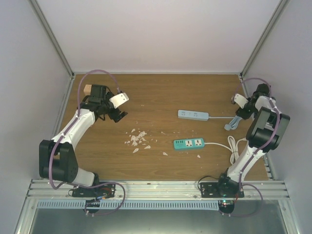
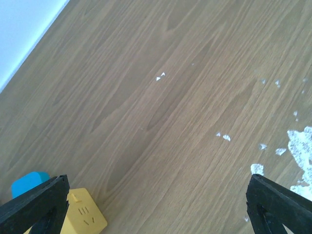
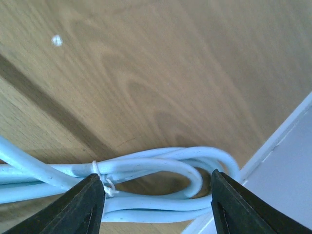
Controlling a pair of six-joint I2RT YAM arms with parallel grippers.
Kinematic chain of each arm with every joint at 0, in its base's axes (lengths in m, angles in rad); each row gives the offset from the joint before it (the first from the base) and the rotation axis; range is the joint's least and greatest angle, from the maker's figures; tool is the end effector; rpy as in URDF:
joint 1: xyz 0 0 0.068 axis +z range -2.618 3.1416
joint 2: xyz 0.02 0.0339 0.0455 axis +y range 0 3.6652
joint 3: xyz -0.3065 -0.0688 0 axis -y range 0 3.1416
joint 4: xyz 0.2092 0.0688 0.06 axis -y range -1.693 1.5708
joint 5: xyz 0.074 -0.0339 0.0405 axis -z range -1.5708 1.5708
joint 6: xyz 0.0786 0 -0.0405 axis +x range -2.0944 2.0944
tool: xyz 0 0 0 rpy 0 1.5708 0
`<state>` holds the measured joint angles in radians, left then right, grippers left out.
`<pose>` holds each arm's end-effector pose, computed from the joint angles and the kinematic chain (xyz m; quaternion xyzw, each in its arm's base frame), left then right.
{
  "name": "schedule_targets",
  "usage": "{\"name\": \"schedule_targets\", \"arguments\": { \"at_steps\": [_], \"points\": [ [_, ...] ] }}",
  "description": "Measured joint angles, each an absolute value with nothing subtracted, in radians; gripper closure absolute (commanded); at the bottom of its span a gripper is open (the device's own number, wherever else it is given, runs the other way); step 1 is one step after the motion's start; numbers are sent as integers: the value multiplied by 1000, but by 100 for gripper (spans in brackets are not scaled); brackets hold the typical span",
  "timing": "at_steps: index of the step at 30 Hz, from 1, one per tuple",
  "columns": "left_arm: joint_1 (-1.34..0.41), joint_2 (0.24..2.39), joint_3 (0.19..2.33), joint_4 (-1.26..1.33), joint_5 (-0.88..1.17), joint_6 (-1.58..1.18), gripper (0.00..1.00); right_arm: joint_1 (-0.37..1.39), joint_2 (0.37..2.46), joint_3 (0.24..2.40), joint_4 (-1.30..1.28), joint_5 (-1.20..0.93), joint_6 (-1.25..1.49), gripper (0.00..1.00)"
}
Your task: Pull the plug off the socket
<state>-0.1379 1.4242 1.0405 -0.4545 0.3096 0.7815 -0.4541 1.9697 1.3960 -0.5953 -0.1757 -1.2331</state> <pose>0.2852 -0.0638 0.2834 0.4588 0.8022 -0.0246 0.3812 0.3714 -0.1660 0.1935 -0.3869 0.8963 -0.0913 0.1964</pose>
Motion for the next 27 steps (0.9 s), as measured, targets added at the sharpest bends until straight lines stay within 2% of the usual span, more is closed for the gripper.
{"name": "schedule_targets", "arguments": {
  "at_steps": [10, 17, 21, 27],
  "points": [
    [15, 1479, 1280, -600, 541, 687, 1, -417, 1887, 1609, -758, -418, -1123, 32],
    [167, 1475, 1328, -620, 678, 643, 1, -267, 1723, 1618, -793, -609, -985, 26],
    [258, 1475, 1325, -624, 752, 616, 1, -201, 1626, 1539, -751, -720, -882, 19],
    [360, 1450, 1236, -613, 820, 592, 1, -136, 1451, 1262, -599, -843, -714, 7]
  ]
}}
